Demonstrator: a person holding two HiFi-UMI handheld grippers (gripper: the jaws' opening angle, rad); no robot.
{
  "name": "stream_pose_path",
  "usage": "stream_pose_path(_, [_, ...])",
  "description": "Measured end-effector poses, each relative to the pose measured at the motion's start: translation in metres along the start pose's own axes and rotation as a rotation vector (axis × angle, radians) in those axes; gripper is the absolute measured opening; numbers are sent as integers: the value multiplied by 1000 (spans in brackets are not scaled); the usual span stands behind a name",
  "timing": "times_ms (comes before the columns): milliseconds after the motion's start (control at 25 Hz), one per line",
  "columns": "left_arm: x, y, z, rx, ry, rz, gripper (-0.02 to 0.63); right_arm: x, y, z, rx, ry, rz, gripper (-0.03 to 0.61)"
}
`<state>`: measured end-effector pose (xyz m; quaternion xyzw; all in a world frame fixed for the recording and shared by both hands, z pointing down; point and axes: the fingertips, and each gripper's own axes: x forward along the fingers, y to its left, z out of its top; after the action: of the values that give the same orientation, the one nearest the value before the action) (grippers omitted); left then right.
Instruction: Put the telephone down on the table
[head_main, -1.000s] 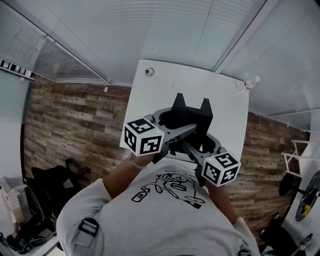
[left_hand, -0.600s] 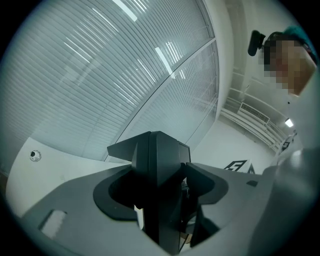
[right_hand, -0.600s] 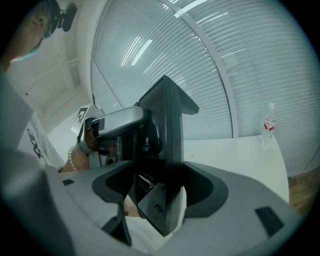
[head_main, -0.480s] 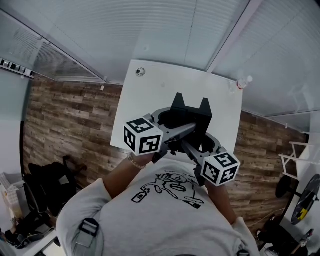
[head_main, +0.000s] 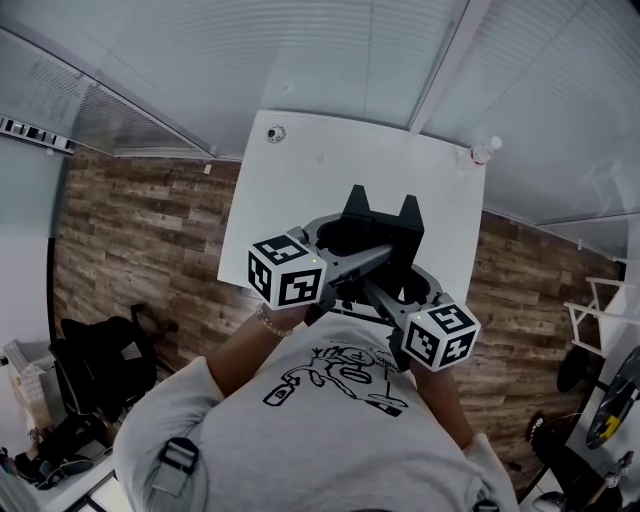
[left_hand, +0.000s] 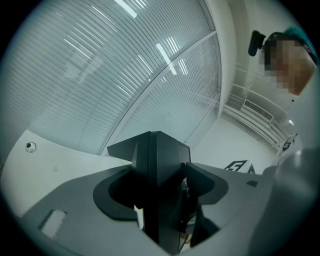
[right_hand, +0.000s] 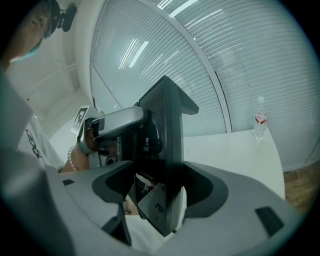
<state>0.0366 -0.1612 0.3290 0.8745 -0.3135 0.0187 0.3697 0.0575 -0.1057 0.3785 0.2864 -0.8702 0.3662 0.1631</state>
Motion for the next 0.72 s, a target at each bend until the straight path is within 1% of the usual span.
stream_pose_path(200, [4, -5, -18, -19, 18, 4, 298, -8, -3, -17, 21, 16, 1, 278])
stream_pose_path(720, [11, 13, -59, -94, 83, -9, 298, 2, -17, -56, 84, 80, -16, 278])
